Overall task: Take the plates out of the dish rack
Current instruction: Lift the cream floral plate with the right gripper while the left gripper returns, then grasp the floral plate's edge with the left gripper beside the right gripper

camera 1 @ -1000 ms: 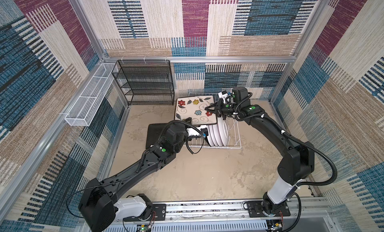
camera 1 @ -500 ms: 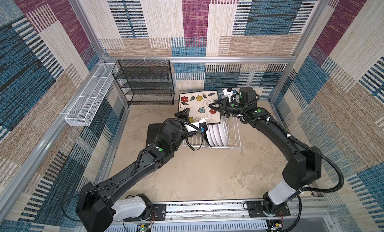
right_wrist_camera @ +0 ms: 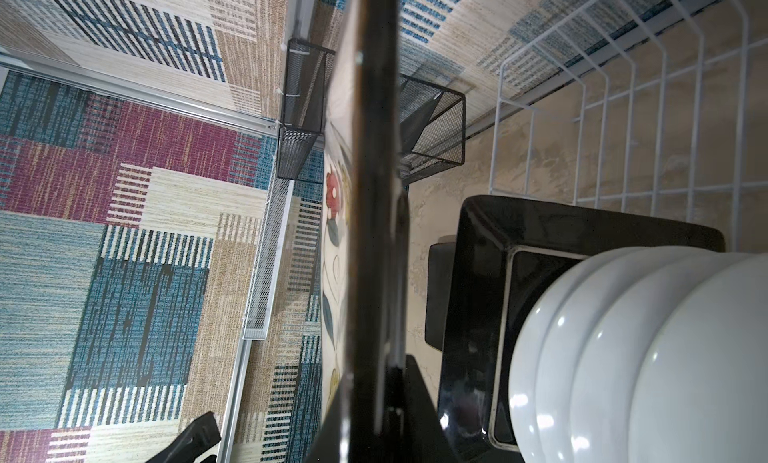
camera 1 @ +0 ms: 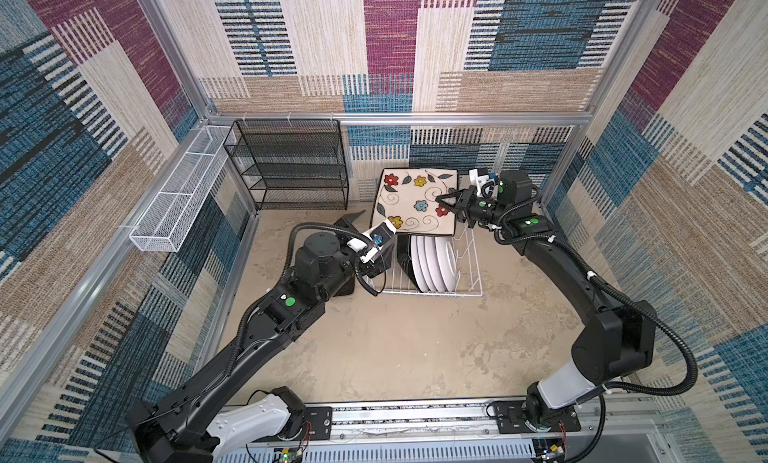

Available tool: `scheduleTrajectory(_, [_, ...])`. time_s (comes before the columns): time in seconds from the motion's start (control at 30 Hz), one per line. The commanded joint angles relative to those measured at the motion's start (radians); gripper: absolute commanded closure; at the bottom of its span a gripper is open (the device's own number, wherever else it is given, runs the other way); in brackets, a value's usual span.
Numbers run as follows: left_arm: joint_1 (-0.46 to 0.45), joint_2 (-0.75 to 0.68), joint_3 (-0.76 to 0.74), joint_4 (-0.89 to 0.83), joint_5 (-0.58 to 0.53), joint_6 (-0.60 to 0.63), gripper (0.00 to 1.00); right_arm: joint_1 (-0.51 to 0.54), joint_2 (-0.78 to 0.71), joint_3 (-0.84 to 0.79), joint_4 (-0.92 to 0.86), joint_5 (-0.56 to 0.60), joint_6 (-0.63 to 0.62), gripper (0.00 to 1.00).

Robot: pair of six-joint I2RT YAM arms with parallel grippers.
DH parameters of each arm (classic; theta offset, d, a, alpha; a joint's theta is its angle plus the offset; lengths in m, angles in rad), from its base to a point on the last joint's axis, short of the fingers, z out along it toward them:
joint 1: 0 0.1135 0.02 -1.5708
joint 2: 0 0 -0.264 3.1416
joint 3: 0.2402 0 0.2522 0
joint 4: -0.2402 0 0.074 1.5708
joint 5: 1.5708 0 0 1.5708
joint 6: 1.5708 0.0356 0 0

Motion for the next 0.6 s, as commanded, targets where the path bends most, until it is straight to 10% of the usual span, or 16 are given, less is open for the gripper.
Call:
scheduleTrajectory(0.0, [0.052, -0.004, 0.044, -0.067, 0.127, -0.292, 0.01, 0.000, -0.022, 0.005, 0.151, -0.011, 0.020, 1.00])
scheduleTrajectory(0.57, [0.309, 0.233, 0.328, -0.301, 0.417, -0.819, 0.02, 0.000, -0.055, -0.048, 0.170, -0.057, -0.013, 1.00])
